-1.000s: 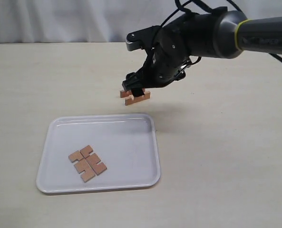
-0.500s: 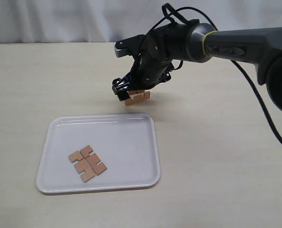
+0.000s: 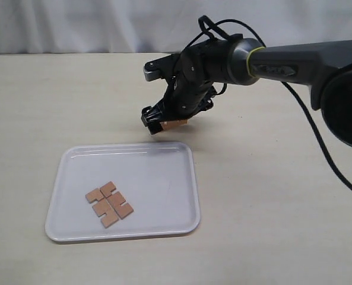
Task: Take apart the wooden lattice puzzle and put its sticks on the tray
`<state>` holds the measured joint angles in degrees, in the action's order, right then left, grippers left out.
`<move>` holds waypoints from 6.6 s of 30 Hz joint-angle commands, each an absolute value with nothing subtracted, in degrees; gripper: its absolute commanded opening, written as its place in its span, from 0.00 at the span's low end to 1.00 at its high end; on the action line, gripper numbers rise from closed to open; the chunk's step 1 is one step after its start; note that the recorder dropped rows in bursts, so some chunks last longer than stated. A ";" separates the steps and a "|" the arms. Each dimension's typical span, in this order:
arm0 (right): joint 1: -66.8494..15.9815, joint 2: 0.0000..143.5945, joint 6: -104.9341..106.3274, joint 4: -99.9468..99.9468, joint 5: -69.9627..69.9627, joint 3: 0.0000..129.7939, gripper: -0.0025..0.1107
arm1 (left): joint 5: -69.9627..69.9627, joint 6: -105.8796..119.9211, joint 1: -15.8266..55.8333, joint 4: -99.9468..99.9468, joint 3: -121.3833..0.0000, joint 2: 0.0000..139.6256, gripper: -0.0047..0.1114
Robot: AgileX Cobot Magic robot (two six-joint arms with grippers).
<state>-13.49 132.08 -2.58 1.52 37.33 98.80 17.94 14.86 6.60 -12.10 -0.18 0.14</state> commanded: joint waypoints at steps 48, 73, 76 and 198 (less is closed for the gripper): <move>-13.49 133.42 -9.03 1.10 36.52 100.09 0.54 | 17.41 15.16 6.00 -12.22 0.00 0.00 0.04; -25.90 116.13 18.79 -9.78 39.66 85.63 0.06 | 17.41 15.16 6.00 -12.22 0.00 0.00 0.04; -29.10 116.13 24.19 -9.61 29.13 79.36 0.06 | 17.41 15.16 6.00 -12.22 0.00 0.00 0.04; -26.15 109.19 4.31 -1.06 10.96 59.15 0.08 | 17.41 15.16 6.00 -12.22 0.00 0.00 0.04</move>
<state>-26.26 109.83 3.80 0.54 12.36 60.02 17.94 14.86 6.60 -12.10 -0.18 0.14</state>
